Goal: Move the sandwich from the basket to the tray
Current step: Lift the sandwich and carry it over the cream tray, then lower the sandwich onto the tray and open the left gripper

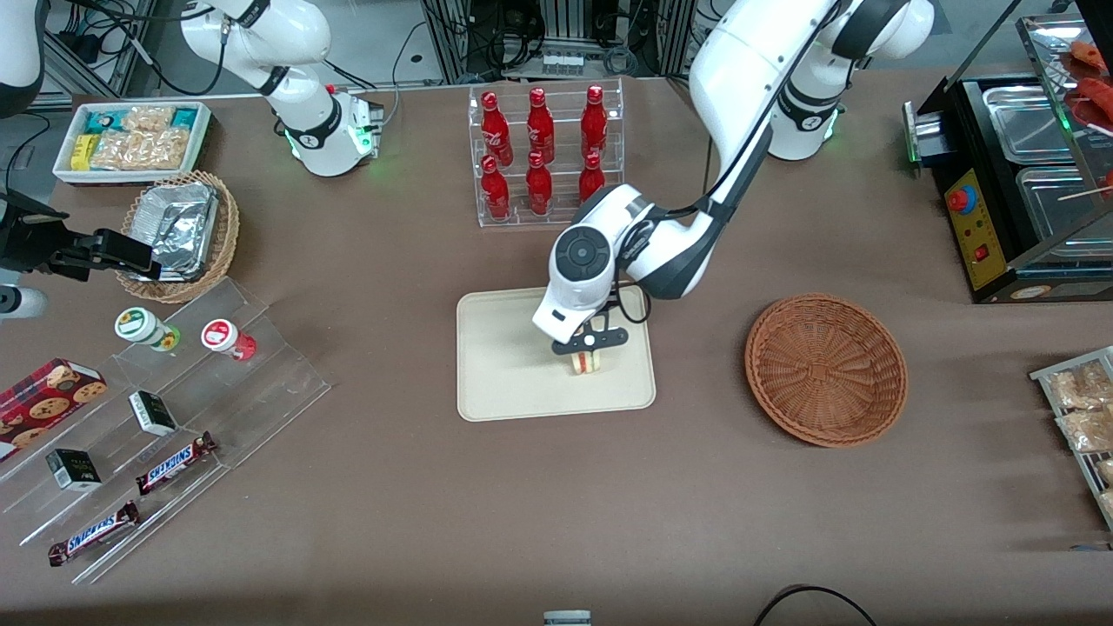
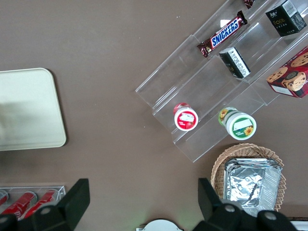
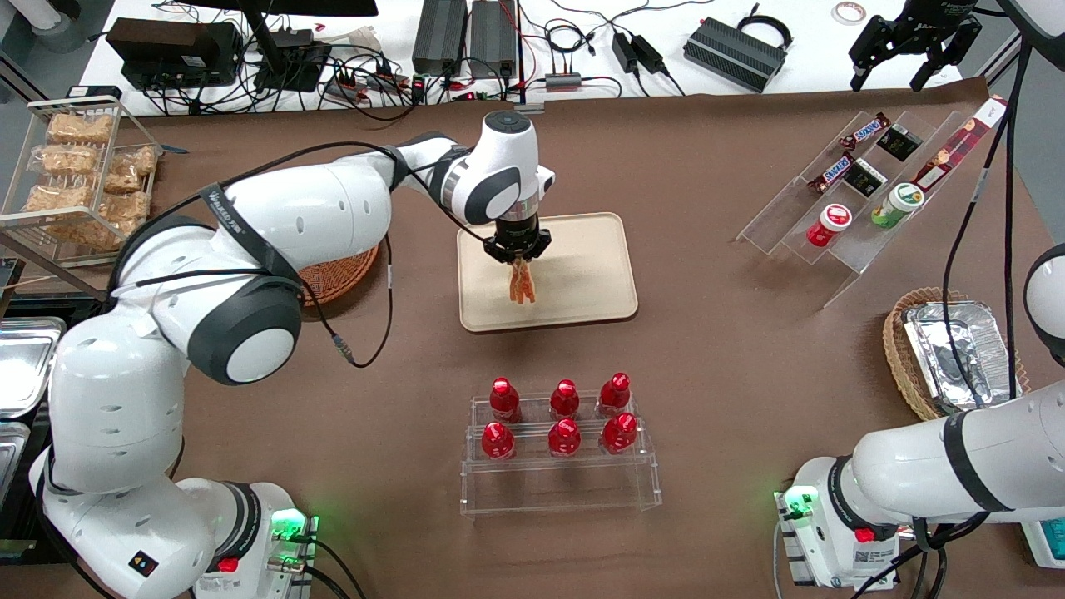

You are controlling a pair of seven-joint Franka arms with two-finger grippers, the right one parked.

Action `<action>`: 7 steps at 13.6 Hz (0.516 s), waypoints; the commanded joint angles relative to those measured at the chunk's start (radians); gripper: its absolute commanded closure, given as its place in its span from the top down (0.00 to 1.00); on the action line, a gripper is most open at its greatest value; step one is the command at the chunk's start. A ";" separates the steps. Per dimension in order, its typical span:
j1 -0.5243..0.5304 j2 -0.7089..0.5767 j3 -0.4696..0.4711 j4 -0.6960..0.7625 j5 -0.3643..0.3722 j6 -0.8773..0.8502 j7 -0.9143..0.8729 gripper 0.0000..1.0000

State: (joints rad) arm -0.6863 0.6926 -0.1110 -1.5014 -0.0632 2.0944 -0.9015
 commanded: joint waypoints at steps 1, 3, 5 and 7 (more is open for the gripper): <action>-0.015 0.082 0.005 0.130 -0.012 -0.031 -0.014 0.00; -0.015 0.090 -0.001 0.138 -0.010 -0.030 -0.010 0.00; -0.015 0.091 -0.001 0.138 -0.010 -0.028 -0.008 0.00; -0.016 0.100 -0.002 0.136 -0.010 0.007 -0.011 0.00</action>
State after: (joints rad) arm -0.6898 0.7715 -0.1196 -1.3988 -0.0636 2.0949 -0.9015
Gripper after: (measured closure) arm 0.841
